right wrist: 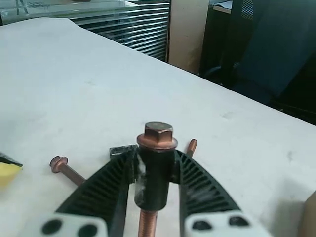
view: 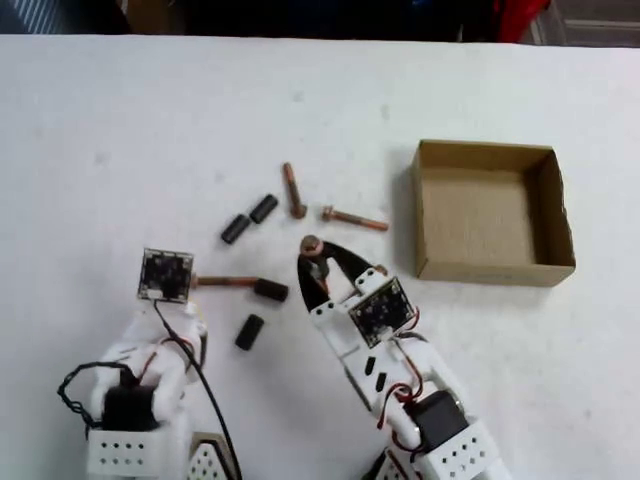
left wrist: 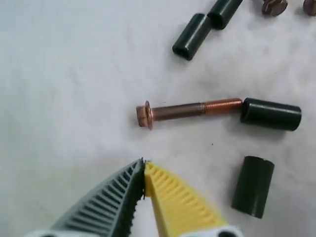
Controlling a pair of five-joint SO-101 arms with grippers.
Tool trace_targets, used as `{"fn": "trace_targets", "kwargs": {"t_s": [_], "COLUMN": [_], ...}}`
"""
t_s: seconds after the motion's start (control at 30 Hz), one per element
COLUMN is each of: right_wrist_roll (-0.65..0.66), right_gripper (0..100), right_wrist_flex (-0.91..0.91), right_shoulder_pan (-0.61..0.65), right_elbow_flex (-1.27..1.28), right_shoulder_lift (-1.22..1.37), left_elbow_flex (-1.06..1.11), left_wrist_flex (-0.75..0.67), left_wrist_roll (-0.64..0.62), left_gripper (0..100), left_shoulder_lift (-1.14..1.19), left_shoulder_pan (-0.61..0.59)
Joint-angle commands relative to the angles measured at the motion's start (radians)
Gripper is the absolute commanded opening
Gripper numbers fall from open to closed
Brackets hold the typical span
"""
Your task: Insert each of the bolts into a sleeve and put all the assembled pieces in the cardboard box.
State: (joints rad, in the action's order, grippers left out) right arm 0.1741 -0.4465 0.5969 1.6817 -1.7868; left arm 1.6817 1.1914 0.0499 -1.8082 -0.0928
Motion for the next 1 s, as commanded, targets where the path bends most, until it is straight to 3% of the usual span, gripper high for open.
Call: {"fn": "trace_targets", "kwargs": {"t_s": [0.0,0.27,0.8,0.97], "right_wrist_roll": [-0.005,-0.006,-0.006,-0.002], "right_gripper": [1.7,1.7,1.7,1.7], "right_wrist_flex": [-0.036,-0.173,-0.381,-0.449], "right_shoulder_pan": [-0.058,-0.127,-0.318,-0.363], "right_elbow_flex": [-0.020,-0.135,-0.440,-0.621], "right_shoulder_lift": [-0.015,-0.015,-0.007,0.157], "left_elbow_flex": [0.011,0.011,0.011,0.011], "left_wrist_flex": [0.011,0.092,0.092,0.092], "left_wrist_roll": [0.009,0.006,0.003,0.003], "left_gripper": [2,2,2,2], "left_shoulder_lift": [-0.008,-0.008,-0.008,-0.008], "left_shoulder_pan": [-0.007,-0.007,-0.013,-0.013]}}
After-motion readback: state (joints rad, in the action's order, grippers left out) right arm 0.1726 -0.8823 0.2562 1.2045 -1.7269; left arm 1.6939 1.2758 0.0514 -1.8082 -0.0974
